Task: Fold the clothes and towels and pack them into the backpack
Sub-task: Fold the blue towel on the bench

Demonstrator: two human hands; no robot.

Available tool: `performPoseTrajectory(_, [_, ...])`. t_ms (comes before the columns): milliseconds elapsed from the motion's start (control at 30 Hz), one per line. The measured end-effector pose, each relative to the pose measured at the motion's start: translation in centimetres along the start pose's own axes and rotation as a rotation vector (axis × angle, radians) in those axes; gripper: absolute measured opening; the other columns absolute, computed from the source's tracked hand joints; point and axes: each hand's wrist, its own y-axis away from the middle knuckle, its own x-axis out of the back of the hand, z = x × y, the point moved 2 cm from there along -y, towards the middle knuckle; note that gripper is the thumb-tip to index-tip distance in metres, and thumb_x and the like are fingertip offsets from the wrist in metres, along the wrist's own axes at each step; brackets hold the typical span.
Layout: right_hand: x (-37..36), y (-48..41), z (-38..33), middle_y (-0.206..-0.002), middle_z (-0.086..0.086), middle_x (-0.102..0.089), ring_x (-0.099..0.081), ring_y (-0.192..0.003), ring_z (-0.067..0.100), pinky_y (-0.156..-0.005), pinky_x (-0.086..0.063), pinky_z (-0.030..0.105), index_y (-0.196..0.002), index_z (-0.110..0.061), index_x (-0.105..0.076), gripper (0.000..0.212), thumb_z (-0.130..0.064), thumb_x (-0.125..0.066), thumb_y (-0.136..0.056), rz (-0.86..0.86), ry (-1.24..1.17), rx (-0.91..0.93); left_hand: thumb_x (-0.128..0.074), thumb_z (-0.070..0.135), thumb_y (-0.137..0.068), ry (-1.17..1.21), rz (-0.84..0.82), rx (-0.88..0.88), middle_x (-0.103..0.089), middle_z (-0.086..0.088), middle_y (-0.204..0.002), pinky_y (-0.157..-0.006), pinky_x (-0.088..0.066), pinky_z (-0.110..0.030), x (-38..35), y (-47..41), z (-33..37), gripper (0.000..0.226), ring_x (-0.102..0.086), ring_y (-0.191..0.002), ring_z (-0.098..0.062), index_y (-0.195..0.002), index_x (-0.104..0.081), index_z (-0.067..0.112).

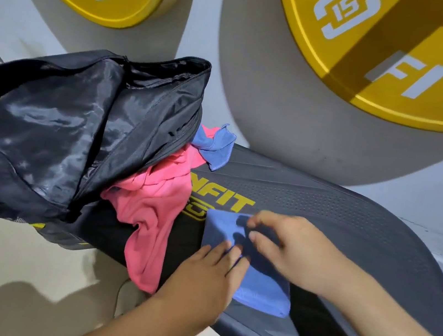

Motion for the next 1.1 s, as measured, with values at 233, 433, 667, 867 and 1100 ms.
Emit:
performPoseTrajectory(233, [-9.4, 0.8, 0.1, -0.141, -0.001, -0.052, -0.05, -0.129, 0.021, -0.099, -0.047, 0.038, -0.135, -0.025, -0.05, 0.046, -0.035, -0.031, -0.095, 0.088, 0.3, 0.073, -0.044, 0.028, -0.08, 0.063, 0.02, -0.021, -0.067, -0.007, -0.113, -0.087, -0.054, -0.034, 0.6, 4.1, 3.5, 0.047, -0.061, -0.109, -0.025, -0.121, -0.059, 0.012])
performPoseTrajectory(433, [-10.0, 0.5, 0.5, -0.146, -0.002, -0.045, -0.044, -0.134, 0.02, -0.101, -0.042, 0.04, -0.139, -0.026, -0.045, 0.046, -0.034, -0.029, -0.096, 0.127, 0.378, 0.106, -0.051, 0.028, -0.076, 0.281, -0.002, -0.002, -0.063, -0.008, -0.123, -0.104, -0.042, -0.032, 0.1, 5.1, 2.2, 0.05, -0.055, -0.12, -0.024, -0.12, -0.06, 0.005])
performPoseTrajectory(667, [-8.6, 1.7, 0.0, -0.097, -0.006, -0.058, -0.053, -0.09, 0.018, -0.077, -0.042, 0.031, -0.099, -0.024, -0.069, 0.019, -0.021, -0.053, -0.089, 0.405, -0.034, 0.004, -0.033, 0.043, -0.081, 0.342, -0.198, 0.212, -0.066, -0.004, -0.099, -0.082, -0.047, -0.038, 3.1, 2.2, 1.1, 0.043, -0.058, -0.097, -0.024, -0.093, -0.062, 0.013])
performPoseTrajectory(867, [-3.4, 4.1, -2.3, -0.094, -0.011, -0.051, -0.052, -0.087, 0.007, -0.078, -0.045, 0.029, -0.099, -0.036, -0.057, 0.032, -0.062, -0.053, -0.08, -0.241, -0.037, -0.183, -0.045, 0.032, -0.092, 0.234, -0.336, 0.297, -0.064, -0.012, -0.101, -0.067, -0.035, -0.037, 4.8, -1.0, 0.4, 0.013, -0.057, -0.094, -0.038, -0.093, -0.05, 0.019])
performPoseTrajectory(1100, [-5.0, 5.3, -1.8, -0.118, -0.005, -0.06, -0.059, -0.104, 0.025, -0.079, -0.047, 0.033, -0.133, -0.03, -0.039, 0.041, -0.037, -0.05, -0.093, -0.047, 0.247, -0.238, -0.06, 0.041, -0.078, 0.648, -0.286, 0.524, -0.061, 0.005, -0.073, -0.064, -0.039, -0.028, 4.4, -0.7, -1.8, 0.021, -0.058, -0.075, -0.015, -0.079, -0.056, 0.021])
